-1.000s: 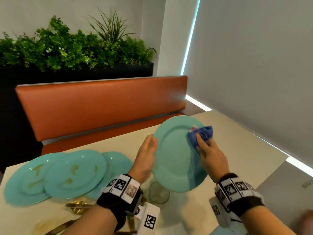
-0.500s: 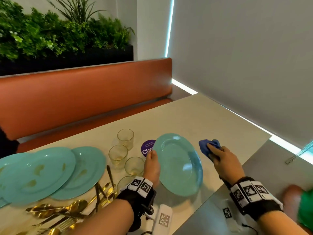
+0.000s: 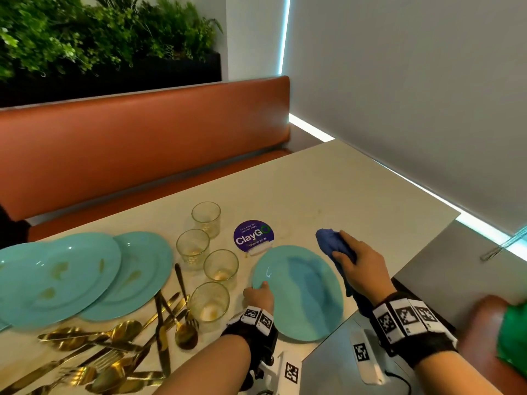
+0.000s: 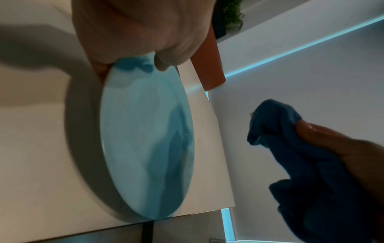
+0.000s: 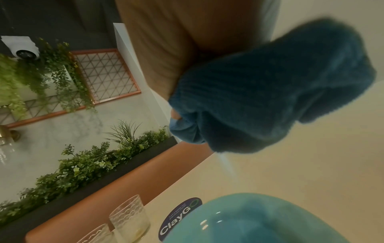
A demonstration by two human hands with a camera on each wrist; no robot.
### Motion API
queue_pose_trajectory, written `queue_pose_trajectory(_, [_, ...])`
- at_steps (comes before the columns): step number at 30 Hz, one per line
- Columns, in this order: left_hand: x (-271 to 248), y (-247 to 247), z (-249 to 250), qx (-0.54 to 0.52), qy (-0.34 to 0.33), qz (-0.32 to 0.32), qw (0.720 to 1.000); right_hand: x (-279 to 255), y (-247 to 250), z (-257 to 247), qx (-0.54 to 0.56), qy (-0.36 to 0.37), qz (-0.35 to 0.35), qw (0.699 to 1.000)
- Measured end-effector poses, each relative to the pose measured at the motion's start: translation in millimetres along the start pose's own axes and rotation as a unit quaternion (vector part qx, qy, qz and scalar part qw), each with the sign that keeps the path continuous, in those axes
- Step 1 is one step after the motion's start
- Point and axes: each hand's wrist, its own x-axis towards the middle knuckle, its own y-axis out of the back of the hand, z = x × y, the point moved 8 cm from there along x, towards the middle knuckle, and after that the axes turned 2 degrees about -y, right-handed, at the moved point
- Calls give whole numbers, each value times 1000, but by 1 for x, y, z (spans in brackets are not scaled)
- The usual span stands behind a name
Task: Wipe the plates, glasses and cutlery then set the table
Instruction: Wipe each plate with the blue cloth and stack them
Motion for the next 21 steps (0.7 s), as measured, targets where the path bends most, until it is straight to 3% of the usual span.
queue_pose_trajectory(10, [-11, 1, 2, 288, 3, -2, 957, -18, 4, -31, 58, -14, 19, 998])
queue_pose_trajectory(12, [-22, 1, 15, 342, -44, -52, 937, -20, 5, -53, 64, -1, 27, 998])
queue_pose_trajectory(14, [-48, -20, 37, 372, -137, -144, 907, -19, 15, -63, 67, 6, 43, 997])
queue_pose_trajectory(16, [-74, -15, 70, 339, -232, -221, 885, -17, 18, -91, 63, 36, 50, 996])
queue_pose_trajectory(18, [-86, 23, 110, 228, -277, -256, 898, -15, 13, -131, 51, 71, 47, 995])
queue_pose_trajectory(21, [-64, 118, 163, 125, -303, -193, 925, -13, -5, -191, 40, 113, 35, 992])
